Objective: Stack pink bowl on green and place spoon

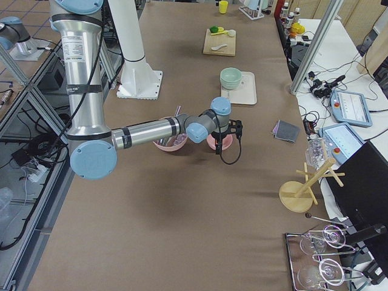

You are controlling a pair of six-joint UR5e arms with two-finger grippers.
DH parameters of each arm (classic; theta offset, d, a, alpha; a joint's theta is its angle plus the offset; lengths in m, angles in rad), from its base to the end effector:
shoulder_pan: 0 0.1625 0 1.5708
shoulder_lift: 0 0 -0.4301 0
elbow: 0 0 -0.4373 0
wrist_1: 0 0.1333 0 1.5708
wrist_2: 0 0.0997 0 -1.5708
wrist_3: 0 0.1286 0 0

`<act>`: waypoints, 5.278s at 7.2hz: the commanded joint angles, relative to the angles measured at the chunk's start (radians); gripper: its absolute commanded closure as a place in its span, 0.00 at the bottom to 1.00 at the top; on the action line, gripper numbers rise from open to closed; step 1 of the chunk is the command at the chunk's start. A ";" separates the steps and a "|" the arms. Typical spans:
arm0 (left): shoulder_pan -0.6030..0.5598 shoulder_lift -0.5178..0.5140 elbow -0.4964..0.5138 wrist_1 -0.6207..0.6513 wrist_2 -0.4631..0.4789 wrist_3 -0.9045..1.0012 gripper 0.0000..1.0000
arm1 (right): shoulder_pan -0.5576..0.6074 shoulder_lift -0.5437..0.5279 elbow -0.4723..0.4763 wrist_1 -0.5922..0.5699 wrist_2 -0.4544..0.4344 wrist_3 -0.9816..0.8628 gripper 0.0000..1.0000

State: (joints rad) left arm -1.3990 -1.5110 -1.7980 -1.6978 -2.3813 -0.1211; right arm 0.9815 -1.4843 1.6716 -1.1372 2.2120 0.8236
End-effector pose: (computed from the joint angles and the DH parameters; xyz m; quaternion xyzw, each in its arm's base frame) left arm 0.0505 -0.5257 0.5748 0.0764 0.4055 0.0809 0.9073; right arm -0.2910 -0.5367 0.5354 0.0257 -0.4165 0.0100 0.9087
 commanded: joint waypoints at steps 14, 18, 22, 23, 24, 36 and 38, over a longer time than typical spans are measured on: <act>0.477 -0.397 0.321 -0.195 0.165 -1.075 0.34 | -0.243 0.655 -0.123 -0.162 -0.159 0.744 1.00; 0.491 -0.400 0.333 -0.207 0.166 -1.088 1.00 | -0.333 0.702 -0.187 -0.154 -0.256 0.770 1.00; 0.492 -0.519 0.322 -0.191 0.130 -1.236 1.00 | -0.331 0.711 -0.205 -0.150 -0.278 0.761 0.00; 0.497 -0.590 0.330 -0.186 0.104 -1.317 1.00 | -0.305 0.704 -0.195 -0.124 -0.250 0.763 0.00; 0.500 -0.650 0.330 -0.177 0.103 -1.365 1.00 | -0.258 0.670 -0.173 -0.122 -0.179 0.758 0.00; 0.388 -0.420 0.275 -0.347 0.068 -0.877 0.01 | 0.162 0.038 0.103 -0.133 0.106 -0.023 0.00; 0.226 -0.219 0.281 -0.344 0.068 -0.377 0.01 | 0.276 -0.010 0.050 -0.138 0.107 -0.273 0.00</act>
State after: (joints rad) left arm -1.0784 -1.8577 -1.5168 -2.0433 -2.3120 -0.8038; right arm 1.1873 -1.4667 1.7591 -1.2731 2.3182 0.7063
